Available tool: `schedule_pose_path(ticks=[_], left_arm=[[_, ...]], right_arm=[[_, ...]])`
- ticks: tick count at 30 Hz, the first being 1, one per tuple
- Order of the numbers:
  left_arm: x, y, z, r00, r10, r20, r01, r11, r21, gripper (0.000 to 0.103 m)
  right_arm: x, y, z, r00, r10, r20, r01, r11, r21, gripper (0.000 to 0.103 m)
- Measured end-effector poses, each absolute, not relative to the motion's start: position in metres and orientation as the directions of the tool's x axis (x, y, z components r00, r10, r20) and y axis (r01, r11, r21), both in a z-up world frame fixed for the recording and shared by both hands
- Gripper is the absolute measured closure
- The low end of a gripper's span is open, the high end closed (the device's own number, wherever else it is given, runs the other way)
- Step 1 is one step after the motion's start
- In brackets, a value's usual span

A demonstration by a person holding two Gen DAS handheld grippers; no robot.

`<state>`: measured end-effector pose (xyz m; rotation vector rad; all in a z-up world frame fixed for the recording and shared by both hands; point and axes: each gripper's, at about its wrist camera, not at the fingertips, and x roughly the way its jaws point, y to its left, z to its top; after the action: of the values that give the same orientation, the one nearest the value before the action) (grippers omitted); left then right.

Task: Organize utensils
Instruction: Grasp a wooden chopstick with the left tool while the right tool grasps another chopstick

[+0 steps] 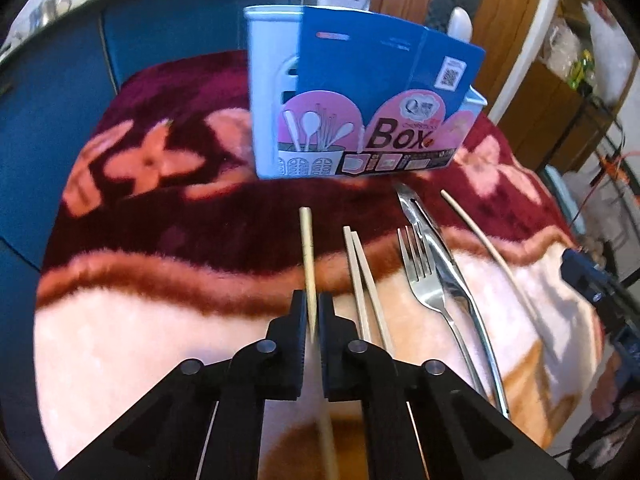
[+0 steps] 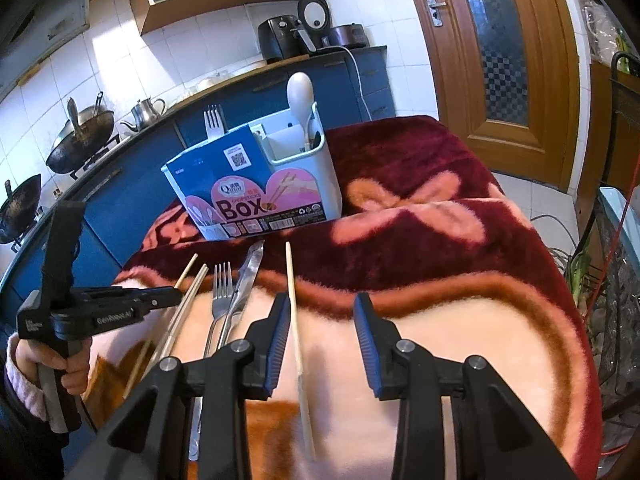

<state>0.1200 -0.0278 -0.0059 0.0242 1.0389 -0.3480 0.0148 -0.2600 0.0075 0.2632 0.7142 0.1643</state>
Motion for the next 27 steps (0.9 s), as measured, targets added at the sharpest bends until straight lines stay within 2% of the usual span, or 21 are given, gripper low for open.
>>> schedule_pose_path(ticks=[10, 17, 19, 27], left_arm=[[0.109, 0.014, 0.006, 0.524, -0.392, -0.756, 0.222, 0.92, -0.324, 0.099], [0.092, 0.026, 0.028, 0.637, -0.381, -0.67, 0.242, 0.924, -0.296, 0.099], [0.088, 0.029, 0.033, 0.662, -0.38, -0.646, 0.253, 0.924, -0.285, 0.099], [0.083, 0.03, 0.043, 0.697, -0.419, -0.582, 0.292, 0.907, -0.302, 0.099]], right_arm=[[0.031, -0.245, 0.006, 0.668, 0.25, -0.701, -0.104, 0.964, 0.244, 0.067], [0.057, -0.226, 0.006, 0.568, 0.246, -0.786, -0.164, 0.969, 0.185, 0.068], [0.065, -0.222, 0.006, 0.535, 0.237, -0.811, -0.174, 0.97, 0.169, 0.076], [0.094, -0.202, 0.001, 0.413, 0.194, -0.89, -0.225, 0.968, 0.107, 0.085]])
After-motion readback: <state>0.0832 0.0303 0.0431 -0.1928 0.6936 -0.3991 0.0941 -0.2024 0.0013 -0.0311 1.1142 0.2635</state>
